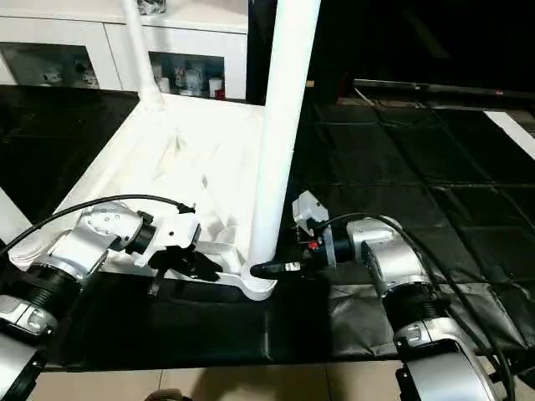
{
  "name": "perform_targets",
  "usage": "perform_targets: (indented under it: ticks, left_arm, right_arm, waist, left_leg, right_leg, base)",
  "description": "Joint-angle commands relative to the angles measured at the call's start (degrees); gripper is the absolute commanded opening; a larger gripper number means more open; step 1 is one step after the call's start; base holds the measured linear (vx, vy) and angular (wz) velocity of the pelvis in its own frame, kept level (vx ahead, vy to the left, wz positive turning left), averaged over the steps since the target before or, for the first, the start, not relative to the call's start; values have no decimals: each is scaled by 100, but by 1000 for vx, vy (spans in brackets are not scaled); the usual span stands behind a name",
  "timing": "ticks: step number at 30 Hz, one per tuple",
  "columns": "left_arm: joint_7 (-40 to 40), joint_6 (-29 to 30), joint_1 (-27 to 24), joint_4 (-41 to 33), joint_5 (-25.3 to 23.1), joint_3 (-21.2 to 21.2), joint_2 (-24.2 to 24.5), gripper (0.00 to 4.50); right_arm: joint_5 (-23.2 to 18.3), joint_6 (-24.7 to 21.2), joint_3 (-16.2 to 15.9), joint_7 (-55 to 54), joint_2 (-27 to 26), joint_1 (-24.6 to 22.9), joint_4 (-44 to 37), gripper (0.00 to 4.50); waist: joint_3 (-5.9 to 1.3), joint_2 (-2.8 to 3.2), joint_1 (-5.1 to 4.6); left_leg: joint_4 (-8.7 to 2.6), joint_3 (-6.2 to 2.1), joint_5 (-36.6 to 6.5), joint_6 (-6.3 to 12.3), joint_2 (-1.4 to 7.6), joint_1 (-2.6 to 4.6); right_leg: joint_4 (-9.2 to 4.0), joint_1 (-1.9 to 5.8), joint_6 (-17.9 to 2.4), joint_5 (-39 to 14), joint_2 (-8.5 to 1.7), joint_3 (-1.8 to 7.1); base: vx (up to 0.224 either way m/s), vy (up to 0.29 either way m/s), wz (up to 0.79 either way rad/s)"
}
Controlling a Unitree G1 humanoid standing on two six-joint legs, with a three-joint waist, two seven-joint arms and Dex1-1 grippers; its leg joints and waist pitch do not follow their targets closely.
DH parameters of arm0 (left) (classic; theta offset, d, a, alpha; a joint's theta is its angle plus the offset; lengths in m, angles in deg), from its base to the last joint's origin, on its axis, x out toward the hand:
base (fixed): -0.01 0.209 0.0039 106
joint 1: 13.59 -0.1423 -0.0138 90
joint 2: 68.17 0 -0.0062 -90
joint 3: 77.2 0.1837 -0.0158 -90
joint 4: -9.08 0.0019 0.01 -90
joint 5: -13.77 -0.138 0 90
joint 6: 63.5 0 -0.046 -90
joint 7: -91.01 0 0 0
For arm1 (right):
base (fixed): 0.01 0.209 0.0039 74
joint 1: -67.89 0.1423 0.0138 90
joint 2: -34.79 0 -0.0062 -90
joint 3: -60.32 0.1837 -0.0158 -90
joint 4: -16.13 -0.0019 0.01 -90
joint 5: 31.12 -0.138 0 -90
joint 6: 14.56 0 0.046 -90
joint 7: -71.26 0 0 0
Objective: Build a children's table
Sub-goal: Rotate leg to tighten
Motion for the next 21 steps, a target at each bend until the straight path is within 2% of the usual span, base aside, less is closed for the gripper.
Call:
perform_targets:
  ticks: [1, 5, 6, 12, 15, 18, 19, 20, 21]
  left_arm:
    - [-206, -185, 56, -127, -25, 171, -111, 0]
    - [-163, -192, 72, -92, -25, 179, -116, 0]
    - [-147, -178, 72, -91, -21, 176, -118, 0]
    - [331, 143, 115, 36, -109, 86, -259, 0]
    - [1057, 558, 253, 255, -145, -114, -554, 0]
    - [1719, 950, 386, 376, -174, -265, -848, 0]
    - [1958, 1101, 428, 415, -181, -314, -964, 0]
    - [2105, 1198, 454, 440, -184, -346, -1037, 0]
    - [2357, 1339, 491, 473, -183, -400, -1161, 0]
  right_arm:
    - [-58, 63, -28, -3, -1, 155, 108, 253]
    - [-57, 41, -23, 42, -23, 170, 127, 231]
    - [-55, 31, -22, 51, -32, 166, 118, 214]
    - [-159, -137, 70, -109, -140, 74, -6, 205]
    - [-103, -288, 244, -962, -379, -28, -65, 203]
    - [52, -435, 432, -2095, -732, -15, 6, 199]
    - [120, -473, 467, -2442, -853, -3, 36, 198]
    - [164, -493, 484, -2648, -925, 4, 55, 198]
    - [226, -538, 490, -2909, -1037, 13, 65, 198]
  waist:
    - [-391, 40, -43]
    - [-389, 34, -42]
    - [-390, 33, -47]
    - [-384, 30, -47]
    - [-359, 30, -54]
    - [-352, 33, -111]
    - [-348, 38, -157]
    - [-360, 10, -208]
    - [-362, 10, -224]
  left_leg:
    - [-368, -71, -1056, 124, 223, 46]
    - [-368, -73, -1065, 121, 227, 48]
    - [-368, -74, -1062, 116, 225, 44]
    - [-363, -69, -1067, 117, 222, 57]
    - [-378, -75, -1252, 29, 220, 91]
    - [-393, -99, -1345, -62, 194, 89]
    - [-401, -116, -1356, -113, 178, 73]
    - [-403, -133, -1320, -116, 171, 39]
    - [-404, -135, -1267, -100, 165, 11]
  right_leg:
    - [-406, 315, -997, -1431, -475, 340]
    - [-411, 312, -967, -1481, -474, 343]
    - [-409, 314, -962, -1485, -474, 342]
    - [-417, 305, -955, -1541, -468, 342]
    - [-471, 275, -850, -1929, -478, 345]
    - [-533, 283, -673, -2404, -502, 335]
    - [-544, 288, -591, -2556, -496, 320]
    - [-549, 324, -519, -2617, -507, 307]
    - [-547, 338, -498, -2599, -504, 305]
  base:
    - [0, 0, 0]
    - [0, 0, 0]
    - [0, 0, 0]
    - [0, 0, 0]
    - [0, 0, 0]
    - [0, 0, 0]
    - [0, 0, 0]
    - [0, 0, 0]
    - [0, 0, 0]
